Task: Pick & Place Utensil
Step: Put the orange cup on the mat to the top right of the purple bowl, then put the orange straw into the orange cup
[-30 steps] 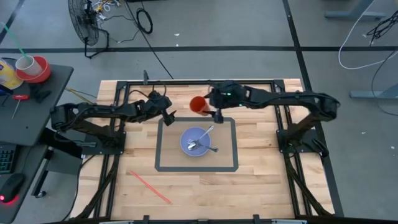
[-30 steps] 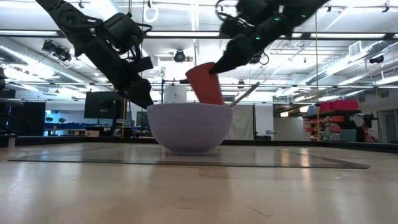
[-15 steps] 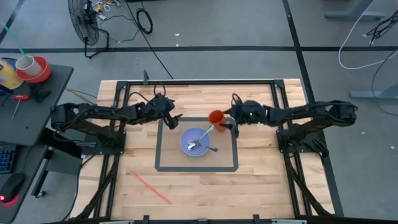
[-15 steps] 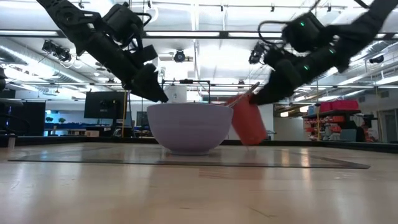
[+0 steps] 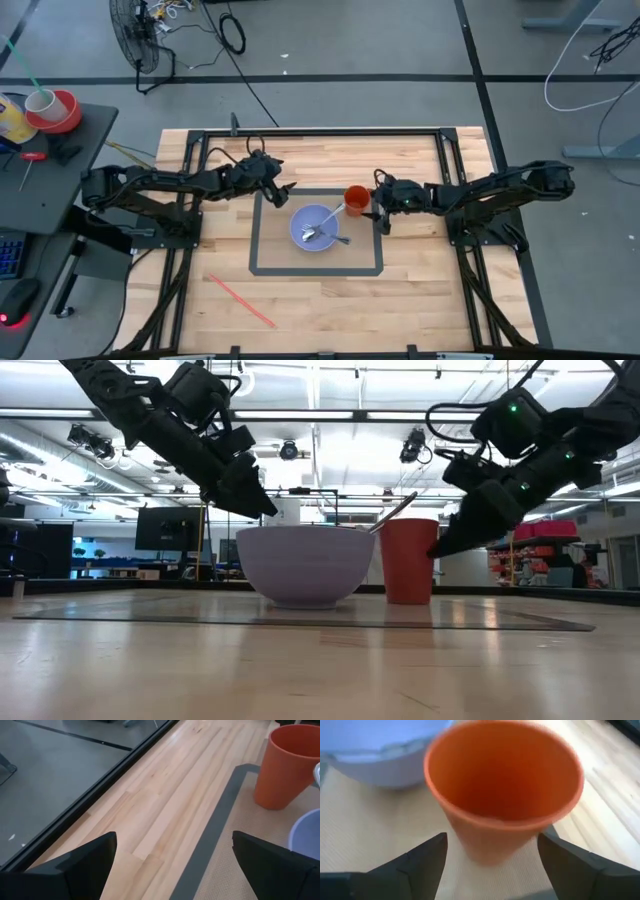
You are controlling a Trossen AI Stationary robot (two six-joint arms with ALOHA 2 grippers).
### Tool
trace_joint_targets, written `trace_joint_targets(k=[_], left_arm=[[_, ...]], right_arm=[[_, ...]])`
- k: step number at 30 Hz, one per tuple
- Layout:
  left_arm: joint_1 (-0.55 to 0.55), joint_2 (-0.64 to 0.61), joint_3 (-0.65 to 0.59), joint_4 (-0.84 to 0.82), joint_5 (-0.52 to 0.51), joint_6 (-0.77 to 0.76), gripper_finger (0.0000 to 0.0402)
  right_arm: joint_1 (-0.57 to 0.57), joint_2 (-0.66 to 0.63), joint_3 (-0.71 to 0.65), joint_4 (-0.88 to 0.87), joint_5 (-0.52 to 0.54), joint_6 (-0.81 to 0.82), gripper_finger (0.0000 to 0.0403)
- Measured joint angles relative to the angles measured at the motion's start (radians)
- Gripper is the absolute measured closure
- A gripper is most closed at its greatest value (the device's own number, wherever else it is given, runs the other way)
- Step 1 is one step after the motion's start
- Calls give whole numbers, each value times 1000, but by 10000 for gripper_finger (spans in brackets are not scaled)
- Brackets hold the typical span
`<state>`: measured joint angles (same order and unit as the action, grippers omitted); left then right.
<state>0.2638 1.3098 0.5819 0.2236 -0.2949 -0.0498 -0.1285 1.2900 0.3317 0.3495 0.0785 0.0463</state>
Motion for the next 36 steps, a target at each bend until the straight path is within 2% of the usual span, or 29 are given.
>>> trace_joint_targets(k=[9,13,18,22,27,33,36], left_arm=[[-12,0,0,-2,3,-12,3],[-69,-1,3,-27,1,-10,3],[-189,-18,90,-286,1,-61,3],[-320,-26,210,-603,5,-163,3],[-503,-27,338,-819,39,-307,3],[-710,-27,360,-780,146,-460,3],[-787,-14,360,-754,140,-523,3]], right_arm=[[9,-71,2,-209,37,21,68],[36,-164,67,-454,52,26,55],[85,-256,222,-806,133,71,53],[111,-297,329,-959,213,89,53],[133,-324,399,-1007,289,87,57],[162,-333,409,-983,302,123,75],[187,-333,409,-994,307,186,85]])
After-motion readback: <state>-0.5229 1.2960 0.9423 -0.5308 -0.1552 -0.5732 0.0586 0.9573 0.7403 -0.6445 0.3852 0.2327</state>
